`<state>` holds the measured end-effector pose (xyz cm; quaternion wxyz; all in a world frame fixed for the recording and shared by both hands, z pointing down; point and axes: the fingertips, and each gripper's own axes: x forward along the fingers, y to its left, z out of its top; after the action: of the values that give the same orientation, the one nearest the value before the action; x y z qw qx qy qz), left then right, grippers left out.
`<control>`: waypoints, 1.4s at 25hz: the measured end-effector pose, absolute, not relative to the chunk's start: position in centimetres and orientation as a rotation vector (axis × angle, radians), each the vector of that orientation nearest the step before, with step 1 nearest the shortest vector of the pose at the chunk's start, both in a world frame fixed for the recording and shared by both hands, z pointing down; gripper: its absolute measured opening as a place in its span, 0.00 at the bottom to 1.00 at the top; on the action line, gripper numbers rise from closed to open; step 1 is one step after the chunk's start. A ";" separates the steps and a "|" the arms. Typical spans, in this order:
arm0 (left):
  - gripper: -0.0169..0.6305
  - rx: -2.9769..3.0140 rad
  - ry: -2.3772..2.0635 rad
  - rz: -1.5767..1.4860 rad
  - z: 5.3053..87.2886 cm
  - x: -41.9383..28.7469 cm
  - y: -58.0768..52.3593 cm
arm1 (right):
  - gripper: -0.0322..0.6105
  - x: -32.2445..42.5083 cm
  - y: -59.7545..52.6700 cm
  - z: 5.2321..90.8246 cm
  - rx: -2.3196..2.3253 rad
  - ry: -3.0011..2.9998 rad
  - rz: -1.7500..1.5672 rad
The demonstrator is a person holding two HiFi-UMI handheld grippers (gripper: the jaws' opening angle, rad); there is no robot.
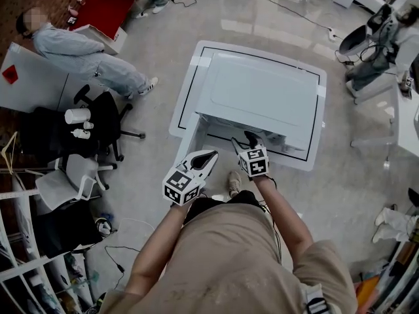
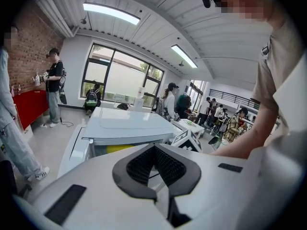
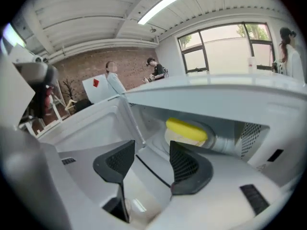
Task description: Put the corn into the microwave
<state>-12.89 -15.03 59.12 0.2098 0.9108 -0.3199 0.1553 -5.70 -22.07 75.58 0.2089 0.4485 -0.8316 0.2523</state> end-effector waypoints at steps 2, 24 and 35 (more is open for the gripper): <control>0.03 2.539 -0.899 0.399 58.5 -12.9 -15.2 | 0.41 -6.0 -20.3 72.9 1.197 -2.368 0.722; 0.03 2.594 -0.981 0.176 53.7 -13.7 -18.9 | 0.41 6.7 -18.6 50.3 1.521 -2.872 0.738; 0.03 2.568 -0.970 0.122 55.4 -13.2 -18.8 | 0.41 11.5 -16.2 52.1 1.676 -2.801 0.751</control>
<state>-13.19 -18.78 55.36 0.1956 0.9165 -0.3462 0.0435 11.54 -16.16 52.13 -0.1038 0.4977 -0.8318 0.2230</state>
